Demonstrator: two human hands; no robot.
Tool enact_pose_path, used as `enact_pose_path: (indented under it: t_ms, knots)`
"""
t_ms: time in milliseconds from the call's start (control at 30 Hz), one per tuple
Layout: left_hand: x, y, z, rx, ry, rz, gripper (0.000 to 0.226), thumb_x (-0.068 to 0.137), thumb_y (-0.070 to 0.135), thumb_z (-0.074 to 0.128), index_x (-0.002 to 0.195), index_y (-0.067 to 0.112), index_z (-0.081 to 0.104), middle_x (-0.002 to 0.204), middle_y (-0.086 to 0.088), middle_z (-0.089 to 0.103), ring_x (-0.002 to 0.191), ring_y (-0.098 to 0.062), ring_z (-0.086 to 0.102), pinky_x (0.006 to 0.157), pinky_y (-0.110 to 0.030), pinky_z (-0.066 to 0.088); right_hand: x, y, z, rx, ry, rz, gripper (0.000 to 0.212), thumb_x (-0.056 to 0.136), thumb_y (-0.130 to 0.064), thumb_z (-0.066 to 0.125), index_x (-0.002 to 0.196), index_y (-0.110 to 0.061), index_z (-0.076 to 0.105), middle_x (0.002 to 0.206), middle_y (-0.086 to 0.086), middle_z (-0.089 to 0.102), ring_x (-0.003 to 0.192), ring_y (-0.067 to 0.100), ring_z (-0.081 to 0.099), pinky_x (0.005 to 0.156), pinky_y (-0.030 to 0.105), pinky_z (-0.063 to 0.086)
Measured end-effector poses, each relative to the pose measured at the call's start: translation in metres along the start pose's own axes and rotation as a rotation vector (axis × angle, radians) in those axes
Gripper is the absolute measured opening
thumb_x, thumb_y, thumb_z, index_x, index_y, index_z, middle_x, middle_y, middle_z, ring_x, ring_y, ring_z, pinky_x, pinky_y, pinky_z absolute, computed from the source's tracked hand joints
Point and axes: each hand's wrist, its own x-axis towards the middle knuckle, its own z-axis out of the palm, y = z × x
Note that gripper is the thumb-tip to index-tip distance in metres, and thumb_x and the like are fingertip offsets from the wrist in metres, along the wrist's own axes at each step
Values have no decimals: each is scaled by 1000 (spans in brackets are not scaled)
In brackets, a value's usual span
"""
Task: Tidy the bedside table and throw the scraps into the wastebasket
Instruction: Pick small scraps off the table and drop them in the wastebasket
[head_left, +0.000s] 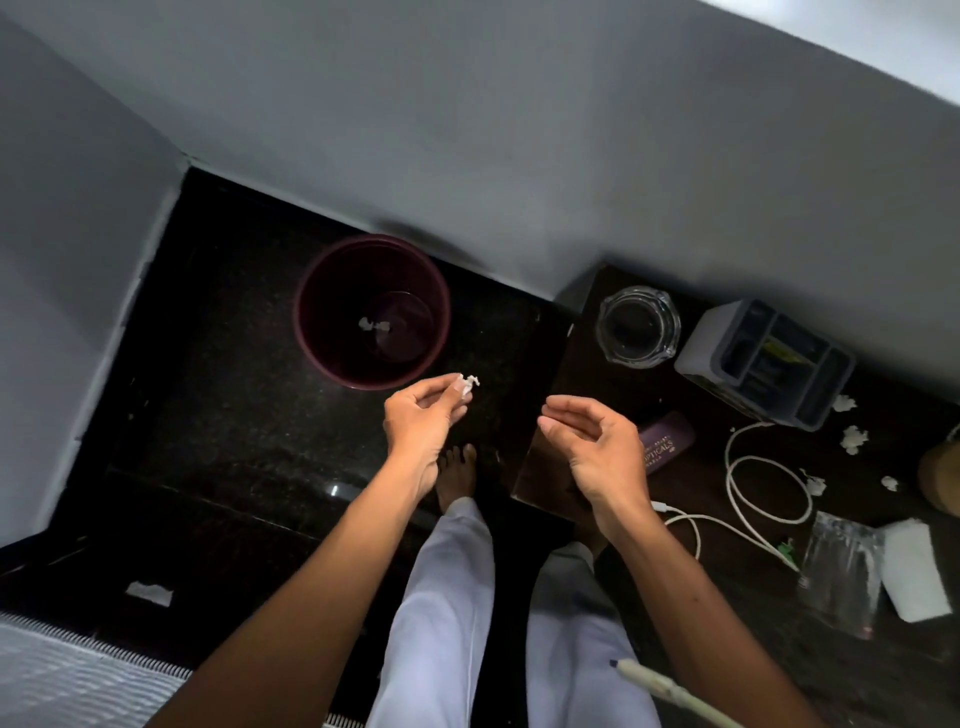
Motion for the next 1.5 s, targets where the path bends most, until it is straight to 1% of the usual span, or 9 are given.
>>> enact_pose_path:
  t_ms: [200, 400, 533, 633, 767, 967, 1233, 1400, 1500]
  knots:
    - [42, 23, -19, 13, 125, 60, 17, 94, 4, 68, 110, -1, 70, 87, -7, 72, 79, -15, 71, 69, -18, 60, 4, 9, 5, -25, 44, 20, 19, 89, -4, 71, 102, -17, 76, 99, -1, 78, 92, 6, 74, 86, 27, 59]
    - [78, 49, -37, 121, 226, 108, 15, 97, 5, 65, 109, 9, 72, 110, -13, 74, 102, -24, 73, 93, -35, 59, 6, 18, 3, 26, 82, 48, 17, 92, -3, 66, 99, -16, 74, 97, 3, 77, 94, 13, 74, 81, 24, 59]
    - [79, 53, -38, 117, 243, 108, 18, 99, 3, 59, 100, 17, 70, 111, -11, 73, 95, -18, 73, 86, -30, 58, 6, 18, 1, 73, 133, 54, 20, 93, -1, 64, 97, -19, 72, 99, 5, 76, 92, 11, 73, 81, 24, 58]
    - [68, 49, -33, 97, 235, 83, 18, 101, 5, 57, 114, 11, 68, 115, -11, 72, 100, -18, 73, 88, -30, 58, 3, 17, -4, 115, 175, 60, 21, 91, -1, 67, 102, -18, 72, 102, 3, 75, 95, 10, 72, 83, 25, 58]
    - [34, 38, -12, 79, 105, 49, 20, 103, 8, 53, 118, 8, 66, 116, -11, 71, 101, -18, 72, 89, -29, 59, -3, 15, -17, 169, 208, 77, 21, 92, -4, 67, 109, -15, 71, 106, 0, 76, 98, 11, 73, 77, 22, 56]
    - [-39, 4, 40, 114, -167, 22, 17, 104, 8, 51, 107, 12, 68, 108, -11, 73, 96, -17, 73, 85, -27, 59, -13, 19, -48, 192, 259, 48, 24, 93, 6, 61, 108, -12, 68, 108, 13, 73, 100, 23, 72, 89, 34, 58]
    - [-110, -41, 112, 178, -322, -45, 20, 104, 13, 53, 114, 9, 69, 107, -10, 76, 98, -18, 74, 87, -29, 59, -27, 27, -117, 108, 364, -66, 26, 93, -4, 64, 101, -28, 70, 104, 0, 76, 96, 11, 74, 83, 28, 60]
    - [-136, -54, 151, 230, -400, -42, 19, 104, 10, 51, 112, 7, 68, 107, -13, 75, 93, -17, 71, 85, -29, 56, -25, 27, -174, -5, 544, -142, 17, 94, -8, 63, 104, -20, 70, 99, 2, 75, 90, 17, 74, 83, 35, 60]
    - [-145, -63, 170, 265, -427, -34, 22, 105, 9, 50, 118, 2, 65, 107, -16, 73, 96, -20, 69, 84, -27, 56, -16, 29, -214, -190, 620, -173, 18, 95, -13, 62, 111, -17, 70, 103, 0, 75, 92, 10, 71, 74, 13, 54]
